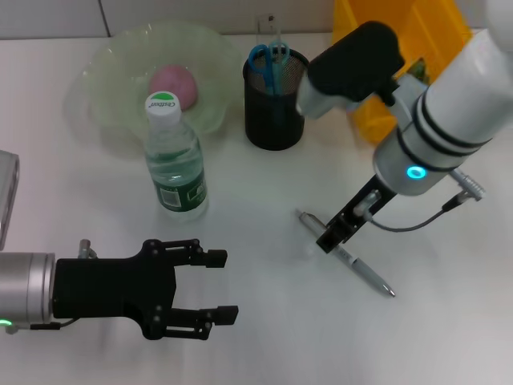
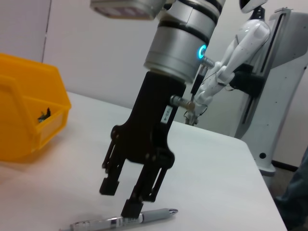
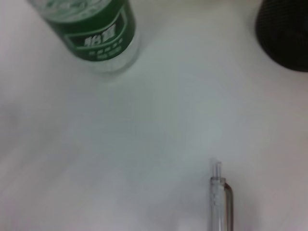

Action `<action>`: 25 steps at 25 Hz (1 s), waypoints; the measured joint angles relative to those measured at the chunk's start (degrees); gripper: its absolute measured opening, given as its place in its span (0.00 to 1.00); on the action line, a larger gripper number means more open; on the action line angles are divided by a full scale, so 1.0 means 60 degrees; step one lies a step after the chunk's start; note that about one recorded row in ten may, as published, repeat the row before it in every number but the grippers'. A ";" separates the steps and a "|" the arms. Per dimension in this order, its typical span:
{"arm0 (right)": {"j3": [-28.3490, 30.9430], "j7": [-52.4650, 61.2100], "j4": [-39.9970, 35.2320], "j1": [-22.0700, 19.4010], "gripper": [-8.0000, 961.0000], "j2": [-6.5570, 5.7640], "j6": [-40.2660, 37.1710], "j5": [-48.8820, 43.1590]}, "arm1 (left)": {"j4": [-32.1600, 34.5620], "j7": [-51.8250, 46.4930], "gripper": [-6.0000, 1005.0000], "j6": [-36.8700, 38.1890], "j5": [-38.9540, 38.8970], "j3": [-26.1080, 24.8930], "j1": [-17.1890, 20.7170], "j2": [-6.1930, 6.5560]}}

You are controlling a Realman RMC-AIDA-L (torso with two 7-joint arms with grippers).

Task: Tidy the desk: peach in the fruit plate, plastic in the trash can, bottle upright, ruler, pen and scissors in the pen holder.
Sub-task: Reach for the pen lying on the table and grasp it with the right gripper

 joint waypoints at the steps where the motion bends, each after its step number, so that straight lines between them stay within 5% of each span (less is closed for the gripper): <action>1: -0.0268 0.0126 0.0120 0.0112 0.63 0.0001 0.0131 -0.0010 | 0.0001 0.0009 0.78 0.0049 -0.0002 0.0000 0.0001 -0.0002; 13: -0.0855 0.0326 0.0568 0.0433 0.63 0.0040 0.0641 -0.0030 | 0.0000 0.0091 0.78 0.0089 -0.0005 -0.0001 0.0041 -0.0013; 23: -0.0869 0.0343 0.0857 0.0622 0.56 0.0042 0.0839 -0.0027 | 0.0000 0.0093 0.78 0.0098 -0.0006 -0.0040 0.0045 -0.0017; 25: -0.0876 0.0343 0.0929 0.0657 0.47 0.0042 0.0866 -0.0027 | 0.0000 0.0093 0.78 0.0103 -0.0006 -0.0061 0.0046 -0.0017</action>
